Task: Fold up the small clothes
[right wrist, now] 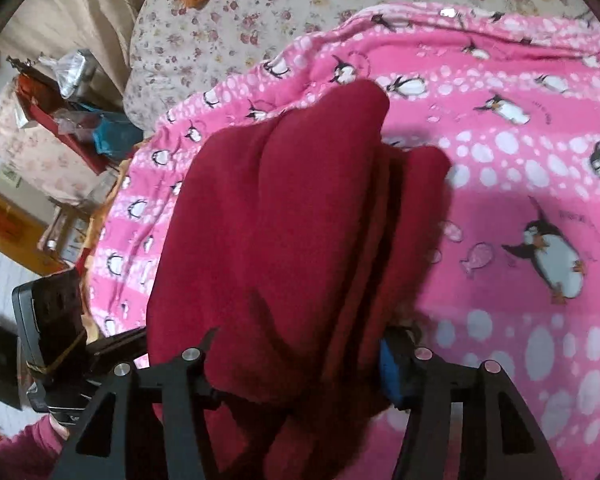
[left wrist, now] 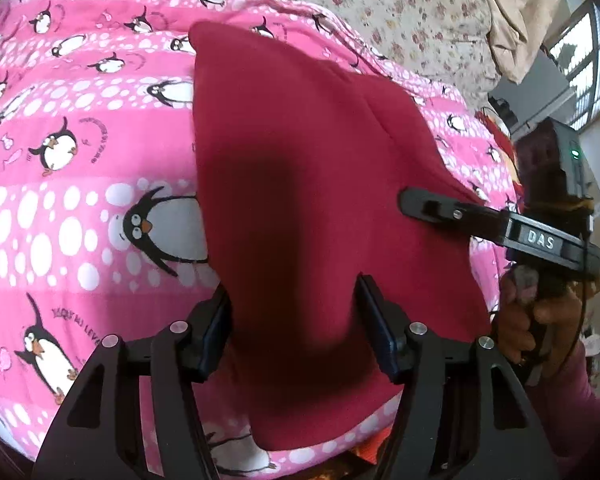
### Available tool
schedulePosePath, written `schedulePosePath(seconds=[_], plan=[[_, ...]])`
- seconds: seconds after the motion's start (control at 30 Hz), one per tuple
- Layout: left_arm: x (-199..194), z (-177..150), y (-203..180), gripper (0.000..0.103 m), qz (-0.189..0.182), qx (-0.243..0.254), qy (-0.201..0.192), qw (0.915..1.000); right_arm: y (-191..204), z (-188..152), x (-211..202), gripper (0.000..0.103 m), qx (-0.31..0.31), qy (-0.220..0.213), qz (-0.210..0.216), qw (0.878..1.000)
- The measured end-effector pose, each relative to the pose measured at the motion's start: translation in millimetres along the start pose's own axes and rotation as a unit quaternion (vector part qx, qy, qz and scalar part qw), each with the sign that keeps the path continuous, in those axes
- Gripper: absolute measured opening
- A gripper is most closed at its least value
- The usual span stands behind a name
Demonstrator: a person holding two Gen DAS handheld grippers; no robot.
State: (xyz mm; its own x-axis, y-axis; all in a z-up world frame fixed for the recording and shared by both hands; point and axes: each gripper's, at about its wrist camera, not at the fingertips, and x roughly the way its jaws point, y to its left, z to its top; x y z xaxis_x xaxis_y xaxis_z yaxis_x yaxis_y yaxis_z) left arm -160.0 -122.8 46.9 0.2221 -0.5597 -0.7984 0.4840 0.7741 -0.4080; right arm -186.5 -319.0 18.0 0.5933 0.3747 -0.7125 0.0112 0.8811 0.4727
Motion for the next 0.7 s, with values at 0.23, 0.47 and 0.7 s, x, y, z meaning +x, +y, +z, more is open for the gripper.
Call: schedulePosePath(seconds=[0.23, 0.47, 0.7], plan=[[-28, 3, -7, 0.068, 0.091, 0.031, -0.079, 0.9923, 37, -3, -53, 0.056, -0.068, -0.072, -0.081, 0.992], [-40, -1, -9, 0.068, 0.159, 0.032, -0.117, 0.9798, 74, -16, -40, 0.056, -0.129, -0.074, -0.068, 0.987], [-47, -10, -20, 0.068, 0.188, 0.064, -0.127, 0.9717, 64, -26, -13, 0.056, -0.158, -0.056, -0.160, 0.973]])
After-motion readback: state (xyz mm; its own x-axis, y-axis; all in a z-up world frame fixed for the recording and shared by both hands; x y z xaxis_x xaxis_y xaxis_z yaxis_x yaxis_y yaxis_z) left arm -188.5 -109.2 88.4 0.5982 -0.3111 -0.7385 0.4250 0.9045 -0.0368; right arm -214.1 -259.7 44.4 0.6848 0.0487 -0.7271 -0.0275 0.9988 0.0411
